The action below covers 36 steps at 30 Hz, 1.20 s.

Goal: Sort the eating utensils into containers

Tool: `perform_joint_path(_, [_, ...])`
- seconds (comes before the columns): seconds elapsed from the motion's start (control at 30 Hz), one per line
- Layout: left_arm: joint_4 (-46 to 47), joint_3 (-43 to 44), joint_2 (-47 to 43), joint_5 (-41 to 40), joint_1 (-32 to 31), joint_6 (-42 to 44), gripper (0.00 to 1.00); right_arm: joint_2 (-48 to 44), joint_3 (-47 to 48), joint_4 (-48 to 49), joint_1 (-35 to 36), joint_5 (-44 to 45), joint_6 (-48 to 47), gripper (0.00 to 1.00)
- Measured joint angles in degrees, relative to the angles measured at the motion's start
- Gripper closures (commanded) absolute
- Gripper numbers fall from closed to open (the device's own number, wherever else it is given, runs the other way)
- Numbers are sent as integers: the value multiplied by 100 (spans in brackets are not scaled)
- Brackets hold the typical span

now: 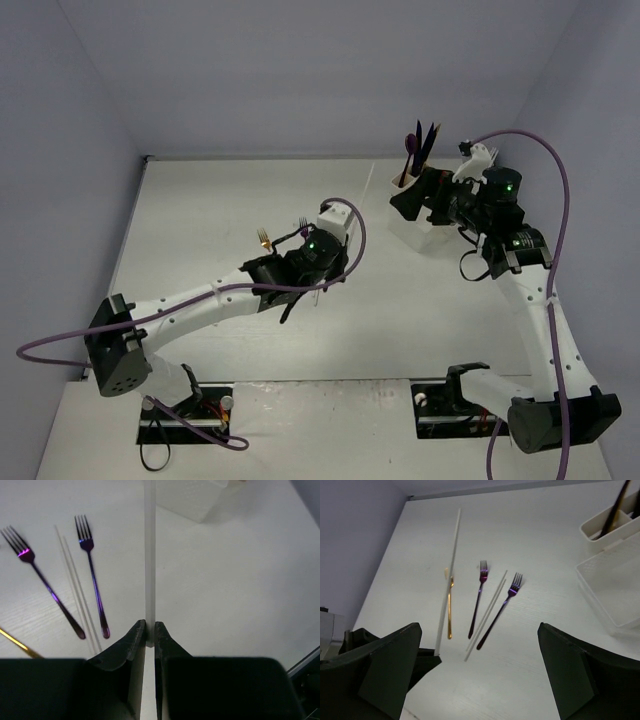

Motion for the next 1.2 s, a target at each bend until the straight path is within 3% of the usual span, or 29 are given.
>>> perform_joint_path(0.2, [1005, -152, -97, 324, -191, 812, 100, 446, 429, 124, 0, -714, 286, 4])
perform_joint_path(0.3, [1284, -151, -97, 493, -237, 1050, 100, 597, 454, 219, 0, -969, 416, 9])
perform_joint_path(0.4, [1401, -98, -81, 608, -241, 1205, 100, 722, 454, 274, 0, -1121, 497, 21])
perform_joint_path(0.5, [1498, -27, -66, 684, -241, 1316, 100, 801, 454, 316, 0, -1188, 547, 40])
perform_joint_path(0.63, [1573, 39, -51, 765, -241, 1391, 100, 821, 454, 373, 0, -1216, 529, 82])
perform_joint_path(0.73, [1596, 51, -5, 787, -241, 1429, 100, 821, 455, 379, 3, -1216, 519, 99])
perform_joint_path(0.8, [1608, 51, 47, 792, -241, 1440, 99, 821, 456, 373, 24, -1261, 575, 100])
perform_joint_path(0.87, [1640, 51, 120, 789, -241, 1440, 91, 818, 455, 364, 56, -1248, 573, 100])
perform_joint_path(1.2, [1306, 51, 163, 348, -239, 1389, 33, 819, 467, 367, -23, -615, 123, 100])
